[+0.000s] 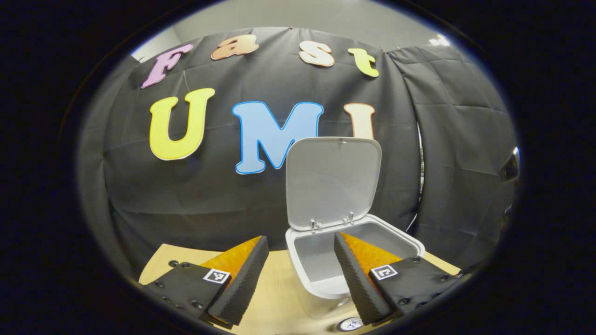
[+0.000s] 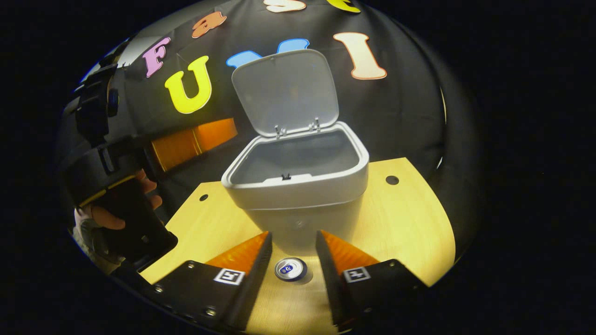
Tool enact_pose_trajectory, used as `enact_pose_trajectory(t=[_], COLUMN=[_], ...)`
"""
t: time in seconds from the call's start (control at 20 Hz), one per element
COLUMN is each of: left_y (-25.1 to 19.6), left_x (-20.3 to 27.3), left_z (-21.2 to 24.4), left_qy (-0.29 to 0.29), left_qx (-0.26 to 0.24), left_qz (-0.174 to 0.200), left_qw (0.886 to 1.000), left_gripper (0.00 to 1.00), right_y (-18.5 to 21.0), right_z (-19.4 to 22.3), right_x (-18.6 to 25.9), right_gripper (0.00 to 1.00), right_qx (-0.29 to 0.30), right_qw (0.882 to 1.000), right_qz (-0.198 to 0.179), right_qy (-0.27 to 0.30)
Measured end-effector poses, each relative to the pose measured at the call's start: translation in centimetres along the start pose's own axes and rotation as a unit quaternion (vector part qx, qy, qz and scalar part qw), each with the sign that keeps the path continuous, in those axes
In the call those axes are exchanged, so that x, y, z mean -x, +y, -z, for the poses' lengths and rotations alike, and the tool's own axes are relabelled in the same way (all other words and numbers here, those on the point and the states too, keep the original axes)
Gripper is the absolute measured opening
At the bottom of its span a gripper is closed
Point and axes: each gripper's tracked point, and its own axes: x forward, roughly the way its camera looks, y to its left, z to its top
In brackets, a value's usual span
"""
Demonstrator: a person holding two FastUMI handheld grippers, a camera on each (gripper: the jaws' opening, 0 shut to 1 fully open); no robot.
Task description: Press the lid of the desktop garbage bin to open it, pick up the crumpled paper on the desktop and throw it into the bin, then pick up the pop can on the desktop and drop it into the bin, and finally close the garbage bin lid.
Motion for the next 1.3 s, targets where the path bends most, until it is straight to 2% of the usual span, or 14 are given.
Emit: enact_pose_trajectory(t=[0.05, 0.1, 0.15, 0.35, 0.4, 0.5, 0.55, 1.3], left_y=[0.2, 0.6, 0.9, 2.1, 2.5, 3.2, 3.7, 7.3], left_x=[0.1, 0.2, 0.4, 1.0, 1.1, 1.5, 1.7, 3.0], left_z=[0.0, 0.0, 0.0, 0.0, 0.0, 0.0, 0.1, 0.8], left_qy=[0.0, 0.0, 0.001, 0.001, 0.001, 0.002, 0.003, 0.01], left_qx=[0.001, 0.001, 0.001, 0.001, 0.002, 0.004, 0.005, 0.006], left_qz=[-0.002, -0.005, -0.008, -0.019, -0.022, -0.028, -0.031, -0.057], left_qw=[1.0, 1.0, 1.0, 1.0, 1.0, 1.0, 0.999, 0.998], left_gripper=[0.97, 0.94, 0.97, 0.97, 0.94, 0.94, 0.97, 0.97], right_y=[0.2, 0.3, 0.6, 0.8, 1.0, 1.3, 1.5, -0.1], right_z=[0.7, 1.4, 1.8, 4.2, 4.6, 5.0, 5.3, 11.4], right_x=[-0.2, -0.6, -0.9, -1.6, -1.9, -2.6, -2.9, -7.0], right_gripper=[0.81, 0.88, 0.97, 0.98, 0.98, 0.98, 0.98, 0.99], right_qx=[0.004, 0.009, 0.014, 0.038, 0.04, 0.045, 0.05, 0.101], right_qw=[1.0, 1.0, 1.0, 0.998, 0.997, 0.996, 0.995, 0.981], right_qz=[-0.004, -0.008, -0.011, -0.013, -0.014, -0.015, -0.015, 0.02], right_qy=[0.008, 0.016, 0.025, 0.055, 0.064, 0.076, 0.079, 0.165])
